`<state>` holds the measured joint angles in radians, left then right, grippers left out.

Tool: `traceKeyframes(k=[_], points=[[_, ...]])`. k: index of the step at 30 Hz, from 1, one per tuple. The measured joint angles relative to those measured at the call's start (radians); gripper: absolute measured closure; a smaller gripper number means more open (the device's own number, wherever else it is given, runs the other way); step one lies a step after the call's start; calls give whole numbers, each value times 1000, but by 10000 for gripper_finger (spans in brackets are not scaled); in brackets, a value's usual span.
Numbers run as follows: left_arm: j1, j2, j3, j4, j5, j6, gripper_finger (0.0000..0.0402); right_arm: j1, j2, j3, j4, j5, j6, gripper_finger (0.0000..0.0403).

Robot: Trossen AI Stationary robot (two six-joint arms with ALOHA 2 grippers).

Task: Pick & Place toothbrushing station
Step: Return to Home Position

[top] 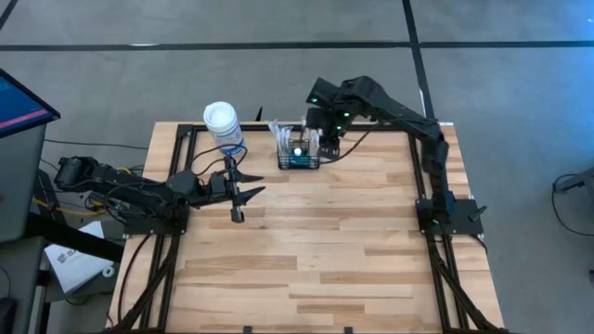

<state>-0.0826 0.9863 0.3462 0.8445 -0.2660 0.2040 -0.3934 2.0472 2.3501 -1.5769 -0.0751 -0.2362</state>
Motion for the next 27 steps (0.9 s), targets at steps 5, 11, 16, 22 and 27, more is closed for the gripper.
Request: traceKeyframes(k=[5,11,16,22,27], points=[[-4,0,0,-1,-1,-8,289,19,-158,-52,10,-42,88,251],[-6,0,0,0,-1,-10,289,126,-403,-159,44,-28,238,265],[-6,0,0,1,-2,-10,289,297,-589,-281,178,45,357,275],[-6,0,0,2,-5,-10,289,541,-778,-509,320,253,487,280],[-6,0,0,2,-5,-10,289,672,-889,-703,324,445,794,280]])
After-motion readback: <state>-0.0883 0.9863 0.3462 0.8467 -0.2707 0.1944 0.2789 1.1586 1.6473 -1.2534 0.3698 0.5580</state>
